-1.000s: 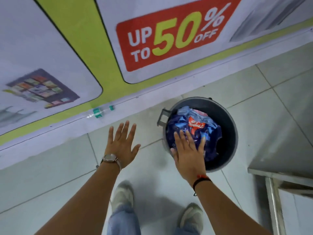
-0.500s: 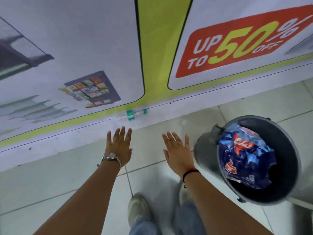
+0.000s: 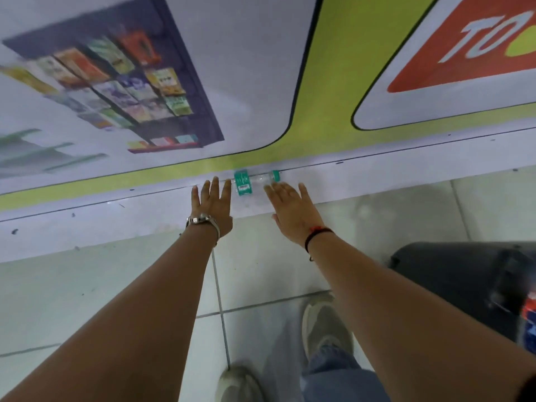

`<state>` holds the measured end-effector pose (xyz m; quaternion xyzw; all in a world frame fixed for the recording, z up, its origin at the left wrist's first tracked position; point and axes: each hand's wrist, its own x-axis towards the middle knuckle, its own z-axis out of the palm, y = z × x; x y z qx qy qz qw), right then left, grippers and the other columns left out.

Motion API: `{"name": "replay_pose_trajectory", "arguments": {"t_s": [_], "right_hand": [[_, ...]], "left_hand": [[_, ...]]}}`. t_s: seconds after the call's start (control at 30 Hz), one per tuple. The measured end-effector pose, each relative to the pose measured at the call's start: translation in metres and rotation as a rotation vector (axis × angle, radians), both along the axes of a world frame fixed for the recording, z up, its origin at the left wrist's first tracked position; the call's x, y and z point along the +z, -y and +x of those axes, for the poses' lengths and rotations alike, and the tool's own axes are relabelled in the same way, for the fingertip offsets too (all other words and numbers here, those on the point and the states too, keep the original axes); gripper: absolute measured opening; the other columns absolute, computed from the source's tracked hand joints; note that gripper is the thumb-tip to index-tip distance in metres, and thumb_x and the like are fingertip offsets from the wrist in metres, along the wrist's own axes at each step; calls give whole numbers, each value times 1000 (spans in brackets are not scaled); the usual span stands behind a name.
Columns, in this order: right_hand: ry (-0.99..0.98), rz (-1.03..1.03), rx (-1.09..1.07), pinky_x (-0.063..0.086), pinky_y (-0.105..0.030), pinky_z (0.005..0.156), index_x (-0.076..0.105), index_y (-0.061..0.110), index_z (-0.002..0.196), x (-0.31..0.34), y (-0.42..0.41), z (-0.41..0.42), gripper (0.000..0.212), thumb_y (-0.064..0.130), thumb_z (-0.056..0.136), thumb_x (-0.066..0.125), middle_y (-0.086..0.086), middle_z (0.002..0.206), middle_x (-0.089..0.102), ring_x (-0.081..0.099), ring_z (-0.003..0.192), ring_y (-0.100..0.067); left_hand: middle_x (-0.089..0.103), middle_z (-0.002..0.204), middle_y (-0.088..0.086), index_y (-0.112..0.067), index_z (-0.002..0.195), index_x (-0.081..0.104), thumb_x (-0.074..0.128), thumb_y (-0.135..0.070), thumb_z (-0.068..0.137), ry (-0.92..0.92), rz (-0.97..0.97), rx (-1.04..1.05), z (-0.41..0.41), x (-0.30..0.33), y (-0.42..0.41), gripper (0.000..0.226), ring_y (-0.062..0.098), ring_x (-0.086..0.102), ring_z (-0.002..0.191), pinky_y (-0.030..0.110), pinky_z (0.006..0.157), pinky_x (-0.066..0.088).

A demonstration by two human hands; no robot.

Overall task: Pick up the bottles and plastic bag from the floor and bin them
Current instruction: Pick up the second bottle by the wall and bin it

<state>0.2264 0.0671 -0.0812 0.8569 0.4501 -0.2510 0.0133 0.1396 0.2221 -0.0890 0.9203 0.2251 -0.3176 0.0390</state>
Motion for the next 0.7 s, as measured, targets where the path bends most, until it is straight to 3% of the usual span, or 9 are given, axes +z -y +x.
{"name": "replay_pose_trajectory", "arguments": {"t_s": [0.17,0.33,0.43,0.57,0.7], "right_hand": [[1,-26,25,8,-46,118,3,10,147,-31,-23,24,66,11,96,46,-10,159,8,8,145,-24],[3,-32,81,11,-48,117,5,13,147,-46,-22,31,78,24,91,58,-14,157,13,19,142,-29],[81,-67,130,14,-51,116,10,17,147,-47,-18,21,82,28,86,64,-19,148,26,28,137,-34],[112,-40,141,10,-54,116,29,14,139,-48,-13,13,61,12,87,61,-18,148,27,31,135,-34],[48,-86,165,5,-56,115,26,14,140,-34,1,8,61,13,89,59,-14,142,40,44,127,-32]], "left_hand": [[14,152,14,-14,141,3,50,-8,79,131,-40,86,12,-34,-9,79,31,16,138,49,113,9],[36,142,13,-18,137,22,59,-13,80,222,-72,107,11,-56,-3,68,34,29,130,50,110,16],[35,141,13,-21,136,23,65,-20,78,192,-126,155,2,-62,11,71,34,30,130,55,109,17],[34,140,13,-23,136,23,64,-13,78,138,-203,156,-5,-61,29,72,34,43,121,56,108,18],[34,140,9,-25,136,25,64,-10,78,190,-248,100,-14,-40,39,72,32,43,121,56,108,18]]}}
